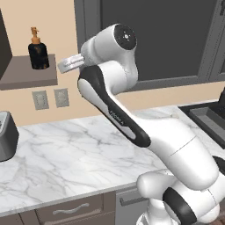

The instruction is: Locate and retrieve the dish brush and soap dispenser from the cabinet. Place them next to the sink.

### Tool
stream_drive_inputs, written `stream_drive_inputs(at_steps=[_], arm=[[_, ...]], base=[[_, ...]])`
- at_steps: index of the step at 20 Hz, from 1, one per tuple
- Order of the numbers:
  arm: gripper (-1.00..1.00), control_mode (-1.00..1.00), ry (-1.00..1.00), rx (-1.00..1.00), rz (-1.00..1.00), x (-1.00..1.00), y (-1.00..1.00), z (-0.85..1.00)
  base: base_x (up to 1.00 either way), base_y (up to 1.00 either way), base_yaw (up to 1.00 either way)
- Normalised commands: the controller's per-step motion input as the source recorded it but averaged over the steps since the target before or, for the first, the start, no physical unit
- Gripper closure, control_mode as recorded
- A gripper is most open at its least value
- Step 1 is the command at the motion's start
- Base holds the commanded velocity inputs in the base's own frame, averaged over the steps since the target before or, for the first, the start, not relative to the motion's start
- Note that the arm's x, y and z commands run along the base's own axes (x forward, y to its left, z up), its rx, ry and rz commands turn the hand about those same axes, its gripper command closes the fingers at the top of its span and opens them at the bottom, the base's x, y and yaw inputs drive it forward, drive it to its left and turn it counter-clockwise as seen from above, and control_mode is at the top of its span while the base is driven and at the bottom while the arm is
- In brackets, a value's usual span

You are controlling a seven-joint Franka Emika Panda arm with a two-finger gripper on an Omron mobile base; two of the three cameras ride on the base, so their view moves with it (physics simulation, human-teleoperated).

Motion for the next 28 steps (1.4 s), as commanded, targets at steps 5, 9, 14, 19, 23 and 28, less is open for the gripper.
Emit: stream_drive_inputs(at_steps=[5, 9, 14, 19, 23, 28], arm=[[-1.00, -1.00, 0.00, -0.05, -0.12, 0.10, 0.47, 0.00], [-1.00, -1.00, -0.04, -0.01, -0.17, 0.30, 0.44, 0.00], [-1.00, -1.00, 0.00, 0.05, -0.12, 0.31, 0.43, 0.00], [-1.00, -1.00, 0.04, 0.08, -0.02, 0.29, 0.39, 0.00], [-1.00, -1.00, 0.07, 0.09, 0.06, 0.23, 0.11, 0.00], [-1.00, -1.00, -0.01, 0.05, 0.08, 0.24, -0.05, 0.00]], base=[[0.00, 0.00, 0.00], [0.00, 0.00, 0.00], [0.00, 0.00, 0.00], [0.00, 0.00, 0.00], [0.00, 0.00, 0.00], [0.00, 0.00, 0.00]])
